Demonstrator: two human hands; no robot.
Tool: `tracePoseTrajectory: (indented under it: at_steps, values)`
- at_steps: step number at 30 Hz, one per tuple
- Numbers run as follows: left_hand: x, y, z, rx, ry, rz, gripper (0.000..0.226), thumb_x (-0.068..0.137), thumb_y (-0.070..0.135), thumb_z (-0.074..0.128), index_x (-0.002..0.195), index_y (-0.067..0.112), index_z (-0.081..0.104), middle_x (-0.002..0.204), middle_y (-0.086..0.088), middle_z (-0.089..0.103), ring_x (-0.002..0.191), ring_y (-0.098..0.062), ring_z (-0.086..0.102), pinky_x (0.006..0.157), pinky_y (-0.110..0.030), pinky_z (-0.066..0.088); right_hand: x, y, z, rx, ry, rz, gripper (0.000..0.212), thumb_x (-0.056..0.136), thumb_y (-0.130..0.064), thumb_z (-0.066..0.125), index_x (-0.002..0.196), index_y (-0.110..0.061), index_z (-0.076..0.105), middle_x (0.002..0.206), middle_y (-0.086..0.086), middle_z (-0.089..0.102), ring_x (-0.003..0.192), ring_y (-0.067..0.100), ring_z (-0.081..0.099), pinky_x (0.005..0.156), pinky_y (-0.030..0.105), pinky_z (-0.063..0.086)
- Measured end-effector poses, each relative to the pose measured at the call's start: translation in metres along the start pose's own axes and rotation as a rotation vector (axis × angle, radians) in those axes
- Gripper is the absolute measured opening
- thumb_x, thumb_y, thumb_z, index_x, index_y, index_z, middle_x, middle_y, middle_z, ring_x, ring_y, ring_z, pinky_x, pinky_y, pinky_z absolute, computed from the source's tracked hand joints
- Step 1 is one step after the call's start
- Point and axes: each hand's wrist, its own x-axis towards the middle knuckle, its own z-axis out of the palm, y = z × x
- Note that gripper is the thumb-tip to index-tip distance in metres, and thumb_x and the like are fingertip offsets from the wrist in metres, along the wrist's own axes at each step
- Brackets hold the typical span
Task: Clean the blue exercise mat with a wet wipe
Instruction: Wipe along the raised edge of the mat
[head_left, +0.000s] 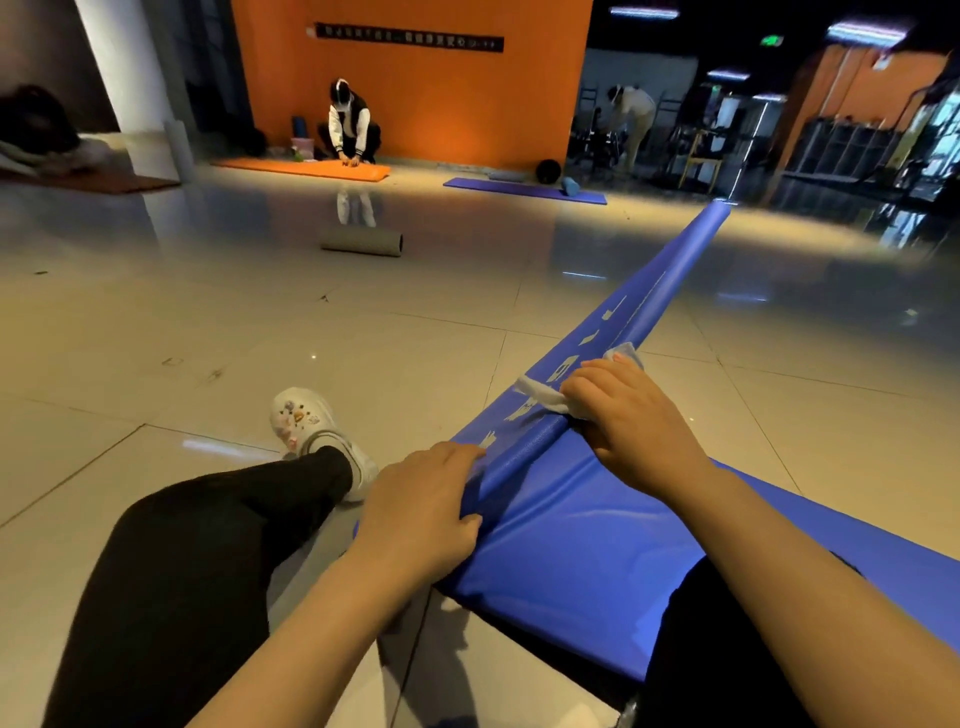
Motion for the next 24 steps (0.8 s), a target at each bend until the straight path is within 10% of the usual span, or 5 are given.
tracePoseTrajectory:
  at_steps: [7,16,24]
  values:
    - [0.042,0.048,0.025,-0.073,0.104,0.013,0.034,0.101,0.044,0.049,0.133,0.033,0.046,0.121,0.010,0.060,0.106,-0.015,0.057,0.071,-0.028,0.041,-0.019,-0.004,-0.013,-0.056,0.047,-0.010,0.031,0.079,0.002,0.067,0.105,-0.013,0.066,0.125,0.012,0.058,0.107,0.031,0.053,0.078,0.028,0.045]
    - [-0.004,-0.021,0.051,-0.384,0.266,-0.043,0.040,0.079,0.051,0.053,0.111,0.035,0.070,0.105,0.035,0.063,0.097,0.003,0.059,0.070,-0.008,0.038,-0.002,-0.005,-0.015,-0.008,0.050,-0.158,0.035,0.092,-0.006,0.041,0.118,-0.004,0.064,0.123,0.012,0.064,0.120,0.030,0.050,0.116,0.034,0.022]
    - [0.001,-0.031,0.055,-0.371,0.333,0.083,0.030,0.084,0.046,0.048,0.109,0.038,0.062,0.105,0.027,0.063,0.093,0.002,0.053,0.069,-0.003,0.034,0.019,0.058,-0.025,-0.179,-0.111,-0.186,0.043,0.100,-0.013,0.025,0.136,-0.010,0.048,0.144,0.014,0.051,0.137,0.033,0.040,0.118,0.044,0.025]
